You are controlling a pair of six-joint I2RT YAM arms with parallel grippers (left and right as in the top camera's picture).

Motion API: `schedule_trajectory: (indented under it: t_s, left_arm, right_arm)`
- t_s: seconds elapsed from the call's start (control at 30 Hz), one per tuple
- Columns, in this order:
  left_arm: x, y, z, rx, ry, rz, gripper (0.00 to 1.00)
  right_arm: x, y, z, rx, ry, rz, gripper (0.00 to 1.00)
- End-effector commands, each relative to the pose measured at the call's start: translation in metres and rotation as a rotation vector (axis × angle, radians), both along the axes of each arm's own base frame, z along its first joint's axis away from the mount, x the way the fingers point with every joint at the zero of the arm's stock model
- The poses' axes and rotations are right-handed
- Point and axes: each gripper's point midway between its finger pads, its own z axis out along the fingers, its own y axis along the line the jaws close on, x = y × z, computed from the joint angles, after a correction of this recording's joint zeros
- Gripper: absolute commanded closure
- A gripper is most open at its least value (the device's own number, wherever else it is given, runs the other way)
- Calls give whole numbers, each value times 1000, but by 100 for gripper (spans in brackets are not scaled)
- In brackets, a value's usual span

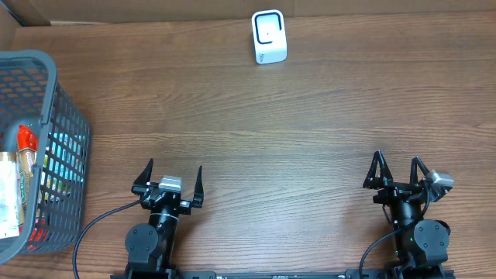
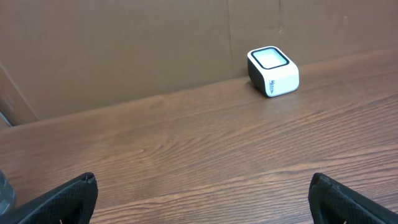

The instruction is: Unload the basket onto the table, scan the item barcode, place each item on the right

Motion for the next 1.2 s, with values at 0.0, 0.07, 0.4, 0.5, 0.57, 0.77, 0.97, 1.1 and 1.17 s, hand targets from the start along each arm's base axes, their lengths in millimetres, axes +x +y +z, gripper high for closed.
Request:
schedule_trajectory:
  t_s: [0.0, 0.07, 0.4, 0.5, 0.57, 0.77, 0.97, 1.1, 1.17]
  left_arm:
    - [0, 1, 1, -11, -7, 5, 1]
    - [0, 2, 1, -10, -7, 5, 0]
    - [0, 3, 2, -8, -12, 12, 0]
    - [0, 4, 3, -7, -14, 20, 0]
    - [0, 4, 4, -8, -20, 20, 0]
    - [1, 4, 12, -9, -53, 20, 0]
    - [0, 4, 16, -11, -64, 19, 0]
    - [-1, 4, 29, -27, -87, 19, 0]
    - [-3, 4, 39, -38, -104, 20, 0]
  right_arm:
    - [0, 0, -4, 5, 5, -5, 0]
    - [0, 0, -4, 5, 5, -5, 0]
    - [0, 0, -4, 5, 5, -5, 0]
    - [0, 0, -4, 5, 5, -5, 0]
    - [0, 0, -4, 5, 5, -5, 0]
    - [0, 0, -4, 5, 5, -5, 0]
    - [0, 0, -4, 5, 5, -5, 0]
    - [0, 0, -4, 5, 5, -5, 0]
    - [0, 0, -4, 5, 5, -5, 0]
